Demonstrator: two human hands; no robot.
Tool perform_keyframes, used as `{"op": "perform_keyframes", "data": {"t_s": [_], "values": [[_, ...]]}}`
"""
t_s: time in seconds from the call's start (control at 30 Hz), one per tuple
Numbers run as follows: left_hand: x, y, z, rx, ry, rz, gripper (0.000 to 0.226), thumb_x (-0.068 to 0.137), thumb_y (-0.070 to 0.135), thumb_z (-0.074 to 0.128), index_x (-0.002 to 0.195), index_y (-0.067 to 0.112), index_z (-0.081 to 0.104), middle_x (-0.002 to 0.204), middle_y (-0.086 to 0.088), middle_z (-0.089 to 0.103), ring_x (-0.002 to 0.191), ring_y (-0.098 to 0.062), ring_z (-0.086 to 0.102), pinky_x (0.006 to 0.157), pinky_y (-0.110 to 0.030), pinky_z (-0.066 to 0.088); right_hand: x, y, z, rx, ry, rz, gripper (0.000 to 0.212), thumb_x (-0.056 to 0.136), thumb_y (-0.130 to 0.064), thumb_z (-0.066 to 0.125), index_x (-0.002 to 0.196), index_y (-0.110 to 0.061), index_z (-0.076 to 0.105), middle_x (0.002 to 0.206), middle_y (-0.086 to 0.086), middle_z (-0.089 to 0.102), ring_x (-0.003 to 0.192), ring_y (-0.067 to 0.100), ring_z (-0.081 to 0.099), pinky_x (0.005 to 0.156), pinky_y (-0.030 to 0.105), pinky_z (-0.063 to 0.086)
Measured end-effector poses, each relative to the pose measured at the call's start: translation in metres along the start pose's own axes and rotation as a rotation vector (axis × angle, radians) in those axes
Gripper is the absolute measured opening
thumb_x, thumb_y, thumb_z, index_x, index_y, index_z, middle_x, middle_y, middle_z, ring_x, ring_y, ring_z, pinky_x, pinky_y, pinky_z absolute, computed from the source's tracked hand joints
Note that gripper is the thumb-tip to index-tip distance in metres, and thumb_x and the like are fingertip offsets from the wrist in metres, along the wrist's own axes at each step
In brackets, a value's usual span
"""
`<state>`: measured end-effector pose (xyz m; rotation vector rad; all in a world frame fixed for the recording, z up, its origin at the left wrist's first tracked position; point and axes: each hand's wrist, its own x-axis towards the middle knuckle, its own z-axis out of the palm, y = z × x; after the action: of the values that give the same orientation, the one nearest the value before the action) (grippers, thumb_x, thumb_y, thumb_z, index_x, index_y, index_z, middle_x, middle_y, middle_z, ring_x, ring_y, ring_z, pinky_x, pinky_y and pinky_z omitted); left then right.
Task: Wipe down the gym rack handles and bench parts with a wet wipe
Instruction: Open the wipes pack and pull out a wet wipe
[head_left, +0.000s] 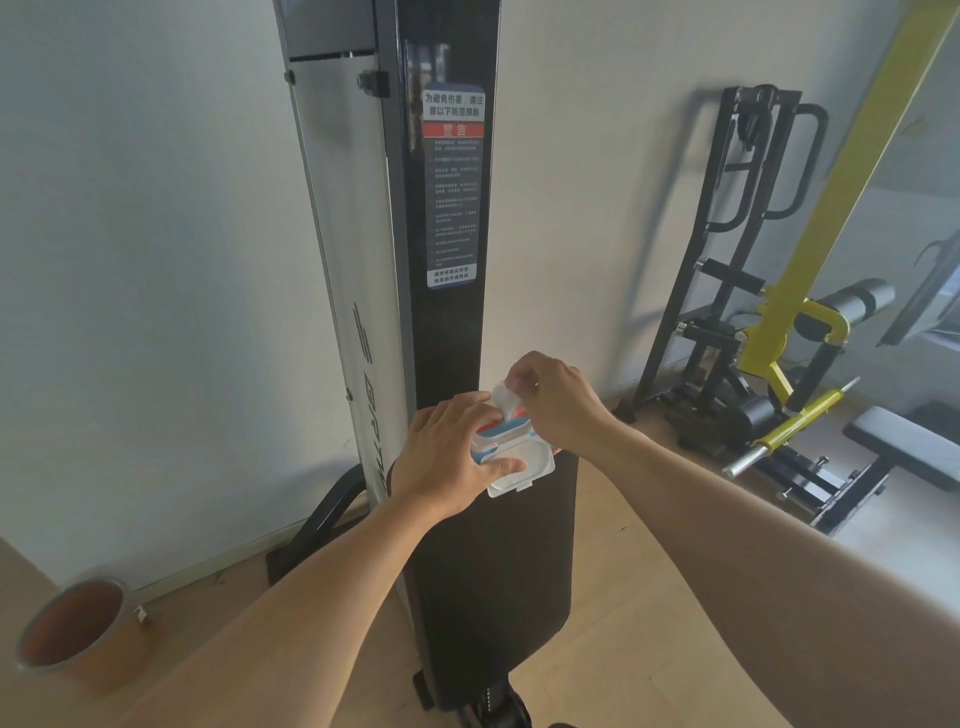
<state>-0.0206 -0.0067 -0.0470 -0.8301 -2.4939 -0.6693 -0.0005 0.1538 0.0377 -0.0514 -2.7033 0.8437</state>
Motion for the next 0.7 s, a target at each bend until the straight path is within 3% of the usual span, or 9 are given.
{"op": "perform_keyframes", "data": {"t_s": [0.13, 0.23, 0.3, 0.37, 0.5, 0.7], "values": [[0.0, 0.0, 0.0, 0.0, 0.003, 0.0, 0.054, 0.078, 0.073, 0.06, 0.117, 0.037, 0.052, 0.134, 0.012, 0.059, 0.115, -0.013, 0.061, 0.106, -0.032, 0.043, -0.001, 0.001, 0.002, 0.042, 0.075, 0.006, 0.013, 0.105, -0.025, 0.044, 0.098, -0.026, 0.055, 0.104, -0.005, 0.064, 0.084, 0.014, 0.061, 0.073, 0.018, 0.055], [0.0, 0.0, 0.0, 0.001, -0.015, -0.013, 0.054, 0.078, 0.074, 0.06, 0.118, 0.038, 0.051, 0.136, 0.014, 0.057, 0.117, -0.012, 0.059, 0.107, -0.032, 0.042, -0.001, 0.002, 0.002, 0.058, 0.032, 0.051, 0.013, 0.104, -0.031, 0.047, 0.1, -0.027, 0.058, 0.108, -0.004, 0.066, 0.083, 0.013, 0.062, 0.07, 0.019, 0.055], [0.0, 0.0, -0.001, -0.009, -0.018, -0.016, 0.055, 0.078, 0.074, 0.06, 0.121, 0.041, 0.05, 0.137, 0.015, 0.056, 0.119, -0.011, 0.058, 0.109, -0.032, 0.041, -0.001, 0.003, -0.002, 0.062, -0.047, 0.079, 0.019, 0.097, -0.042, 0.057, 0.108, -0.026, 0.062, 0.105, -0.007, 0.066, 0.083, 0.013, 0.063, 0.066, 0.019, 0.054], [0.0, 0.001, -0.002, -0.019, -0.014, -0.01, 0.056, 0.077, 0.074, 0.061, 0.123, 0.044, 0.05, 0.138, 0.015, 0.056, 0.121, -0.011, 0.058, 0.109, -0.031, 0.041, -0.001, 0.004, -0.005, 0.008, -0.095, 0.058, 0.03, 0.09, -0.039, 0.07, 0.115, -0.025, 0.065, 0.102, -0.01, 0.065, 0.082, 0.011, 0.062, 0.059, 0.013, 0.047], [0.0, 0.002, -0.002, -0.017, -0.007, -0.016, 0.054, 0.076, 0.073, 0.063, 0.117, 0.039, 0.054, 0.135, 0.012, 0.058, 0.118, -0.012, 0.06, 0.106, -0.032, 0.043, 0.0, 0.004, -0.006, -0.039, -0.02, 0.055, 0.012, 0.084, -0.033, 0.078, 0.091, -0.024, 0.073, 0.089, -0.009, 0.069, 0.064, 0.006, 0.057, 0.053, 0.009, 0.037], [0.0, 0.001, -0.002, -0.026, -0.001, -0.021, 0.055, 0.078, 0.072, 0.063, 0.117, 0.036, 0.054, 0.131, 0.013, 0.059, 0.113, -0.011, 0.06, 0.101, -0.028, 0.045, -0.005, -0.002, -0.013, 0.062, 0.084, 0.036, 0.02, 0.079, -0.04, 0.081, 0.077, -0.024, 0.07, 0.069, -0.018, 0.06, 0.059, 0.004, 0.059, 0.046, 0.003, 0.038]]}}
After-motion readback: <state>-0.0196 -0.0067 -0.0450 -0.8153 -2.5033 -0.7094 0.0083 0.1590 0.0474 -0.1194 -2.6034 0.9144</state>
